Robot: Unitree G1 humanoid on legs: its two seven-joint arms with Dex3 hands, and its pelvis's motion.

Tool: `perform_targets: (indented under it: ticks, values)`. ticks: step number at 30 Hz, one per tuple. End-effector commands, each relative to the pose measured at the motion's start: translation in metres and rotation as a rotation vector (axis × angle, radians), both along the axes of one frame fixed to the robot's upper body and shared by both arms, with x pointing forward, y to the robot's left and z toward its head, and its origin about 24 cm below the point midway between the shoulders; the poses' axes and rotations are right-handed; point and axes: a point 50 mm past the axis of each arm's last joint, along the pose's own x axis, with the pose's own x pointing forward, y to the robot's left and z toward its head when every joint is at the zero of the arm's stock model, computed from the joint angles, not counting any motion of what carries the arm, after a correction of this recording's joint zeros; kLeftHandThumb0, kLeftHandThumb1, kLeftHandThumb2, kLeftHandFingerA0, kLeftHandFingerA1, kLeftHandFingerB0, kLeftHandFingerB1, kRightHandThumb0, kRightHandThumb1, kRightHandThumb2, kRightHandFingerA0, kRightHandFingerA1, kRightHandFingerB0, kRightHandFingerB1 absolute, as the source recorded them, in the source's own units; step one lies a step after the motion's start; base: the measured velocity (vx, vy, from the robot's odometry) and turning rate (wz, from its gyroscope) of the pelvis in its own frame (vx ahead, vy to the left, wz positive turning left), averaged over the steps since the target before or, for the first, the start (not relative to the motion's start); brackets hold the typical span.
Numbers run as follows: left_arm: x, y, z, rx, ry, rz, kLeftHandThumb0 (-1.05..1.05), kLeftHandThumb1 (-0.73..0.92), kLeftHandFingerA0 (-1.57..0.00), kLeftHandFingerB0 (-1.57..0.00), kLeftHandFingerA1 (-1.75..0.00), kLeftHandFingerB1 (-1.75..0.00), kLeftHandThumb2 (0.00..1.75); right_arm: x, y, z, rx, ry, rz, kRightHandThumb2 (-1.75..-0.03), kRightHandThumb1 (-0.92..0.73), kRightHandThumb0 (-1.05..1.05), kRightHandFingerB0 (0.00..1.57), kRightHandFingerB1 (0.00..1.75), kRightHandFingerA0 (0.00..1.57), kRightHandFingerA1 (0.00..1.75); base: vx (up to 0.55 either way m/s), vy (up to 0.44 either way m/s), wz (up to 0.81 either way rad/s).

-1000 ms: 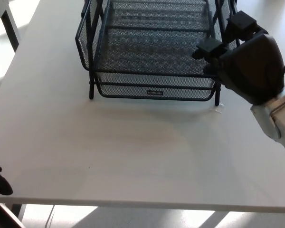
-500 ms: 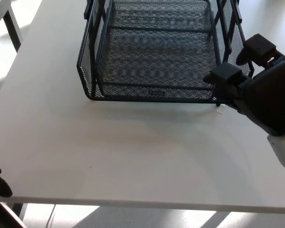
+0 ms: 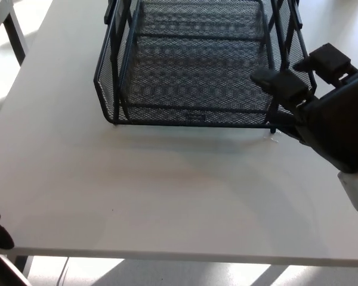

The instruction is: The robot uses its right hand to grab the drawer kept on the middle of the desk and pull it out towards the robot

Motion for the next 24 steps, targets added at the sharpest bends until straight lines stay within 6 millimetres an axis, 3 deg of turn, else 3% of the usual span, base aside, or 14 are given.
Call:
perform_targets:
  ticks: [1,2,8,9,10,12,13,14,15,16,18,23,24]
  values:
    - [-0.001,0.002,-0.001,0.003,0.007,0.006,-0.27,0.55,-0.8,-0.82,-0.9,-0.63,0.56,0.004,-0.012,-0.003,-0.05,0.193,-0.243,-0.85,-0.45,-0.74,0.02,0.34,0.0,0.22,0.0,0.0,0.0]
    - [-0.001,0.002,-0.001,0.005,0.01,0.008,-0.27,0.55,-0.8,-0.82,-0.9,-0.63,0.57,0.003,-0.012,-0.002,-0.043,0.191,-0.246,-0.78,-0.45,-0.86,0.04,0.24,0.0,0.08,0.0,0.0,0.0]
    - [-0.002,0.002,-0.001,-0.005,0.009,0.01,-0.26,0.54,-0.81,-0.83,-0.9,-0.63,0.56,-0.006,-0.013,0.005,-0.013,0.171,-0.263,-0.76,-0.38,-0.72,0.01,0.34,0.0,0.16,0.0,0.0,0.0]
    - [-0.002,0.002,-0.001,0.006,0.008,0.01,-0.26,0.54,-0.81,-0.83,-0.88,-0.62,0.56,-0.009,-0.015,0.007,0.011,0.178,-0.251,-0.77,-0.36,-0.63,0.0,0.39,0.0,0.24,0.0,0.0,0.0]
    - [-0.002,0.002,-0.001,0.01,0.01,0.009,-0.26,0.55,-0.8,-0.82,-0.89,-0.62,0.56,-0.011,-0.016,0.008,0.027,0.182,-0.246,-0.57,-0.54,-0.57,0.05,0.4,0.0,0.21,0.0,0.0,0.0]
    - [-0.002,0.002,-0.001,0.009,0.011,0.009,-0.26,0.54,-0.8,-0.82,-0.88,-0.62,0.56,-0.014,-0.019,0.009,0.042,0.182,-0.244,-0.56,-0.53,-0.56,0.07,0.4,0.0,0.19,0.0,0.0,0.0]
    - [-0.002,0.003,-0.002,0.008,0.013,0.012,-0.27,0.54,-0.81,-0.82,-0.88,-0.61,0.56,-0.015,-0.021,0.011,0.037,0.163,-0.247,-0.56,-0.53,-0.56,0.09,0.39,0.0,0.27,0.0,0.0,0.0]
    - [-0.002,0.003,-0.002,0.002,0.01,0.015,-0.26,0.54,-0.81,-0.83,-0.89,-0.61,0.56,-0.019,-0.024,0.012,0.037,0.166,-0.257,-0.75,-0.46,-0.57,0.06,0.42,0.0,0.24,0.0,0.0,0.0]
    - [-0.002,0.003,-0.003,-0.003,0.01,0.016,-0.25,0.54,-0.81,-0.83,-0.89,-0.62,0.56,-0.023,-0.028,0.014,0.035,0.185,-0.276,-0.64,-0.53,-0.51,0.02,0.35,0.0,0.16,0.0,0.0,0.0]
    - [-0.003,0.003,-0.003,-0.004,0.011,0.016,-0.26,0.54,-0.8,-0.83,-0.9,-0.62,0.56,-0.026,-0.032,0.015,0.036,0.195,-0.286,-0.58,-0.58,-0.53,0.02,0.36,0.0,0.2,0.0,0.0,0.0]
    - [-0.003,0.003,-0.003,-0.003,0.012,0.016,-0.26,0.54,-0.8,-0.83,-0.9,-0.62,0.56,-0.029,-0.034,0.017,0.04,0.2,-0.292,-0.58,-0.58,-0.53,0.02,0.36,0.0,0.2,0.0,0.0,0.0]
    - [-0.003,0.005,-0.003,0.004,0.017,0.024,-0.26,0.54,-0.8,-0.82,-0.87,-0.61,0.57,-0.054,-0.069,0.024,0.066,0.155,-0.385,-0.58,-0.57,-0.53,0.07,0.36,0.0,0.34,0.0,0.0,0.0]
    - [-0.004,0.005,-0.003,0.008,0.021,0.029,-0.27,0.55,-0.79,-0.82,-0.88,-0.61,0.57,-0.057,-0.073,0.025,0.078,0.158,-0.39,-0.69,-0.5,-0.54,0.08,0.39,0.03,0.28,0.0,0.0,0.0]
